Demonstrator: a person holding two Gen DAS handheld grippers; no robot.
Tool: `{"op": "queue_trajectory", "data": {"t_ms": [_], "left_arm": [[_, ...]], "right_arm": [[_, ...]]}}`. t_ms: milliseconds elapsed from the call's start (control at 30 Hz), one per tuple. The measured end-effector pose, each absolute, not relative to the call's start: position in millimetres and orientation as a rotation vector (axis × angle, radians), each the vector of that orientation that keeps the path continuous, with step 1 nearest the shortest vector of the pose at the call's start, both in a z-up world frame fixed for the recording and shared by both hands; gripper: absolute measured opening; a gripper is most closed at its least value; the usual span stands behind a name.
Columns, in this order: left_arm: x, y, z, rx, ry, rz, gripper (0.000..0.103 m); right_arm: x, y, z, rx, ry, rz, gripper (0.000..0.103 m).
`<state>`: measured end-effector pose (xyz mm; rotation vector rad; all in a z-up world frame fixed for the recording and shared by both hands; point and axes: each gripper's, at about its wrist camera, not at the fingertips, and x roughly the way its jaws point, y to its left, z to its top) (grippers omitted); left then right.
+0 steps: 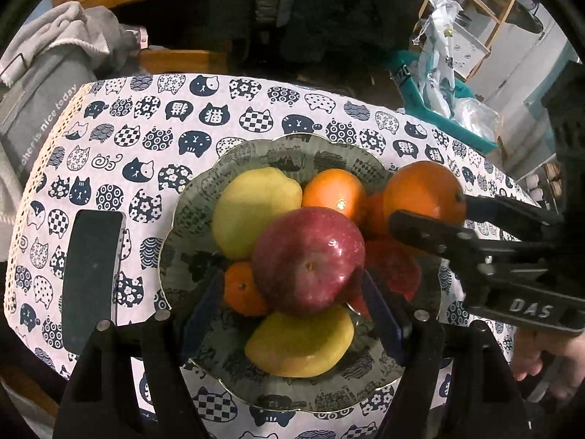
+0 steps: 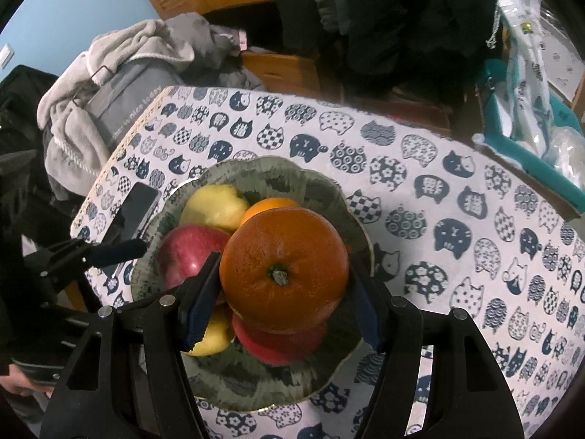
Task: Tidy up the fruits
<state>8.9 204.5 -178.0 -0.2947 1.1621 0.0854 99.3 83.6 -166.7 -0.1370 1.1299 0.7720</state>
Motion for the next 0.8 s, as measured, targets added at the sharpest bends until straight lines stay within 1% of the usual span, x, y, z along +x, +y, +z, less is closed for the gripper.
{"op": "queue_trajectory", "data": {"t_ms": [133,200,500,733,800], "left_arm": [[7.8,204.5,-181.0,-0.287,1.175,0.088,0.078],[7.1,204.7,-181.3,-0.286,1.178,0.088,0.078],[3.1,209.9,-177.5,-0.290,1.166,0.103,0.078],[-2.1,208.1,-160.6,-0.282,1.133,0.101,0.078],[-4.5,207.3,-151.2,-0.281,1.111,0.099,0.078]], "right_arm": [[100.8,88.9,-176.1,-0.147,1.154,0.777,0.066],[101.1,90.1,-178.7,-0.147,1.158,0.780,0.069],[106.0,87.5,-160.8,-0.095,1.128,0.795,0.071],[100.8,79.4,-144.0,-0.094,1.097,0.780,0.071],[99.1,74.2,-135.0,-0.089,1.079,0.769,0.073]]}}
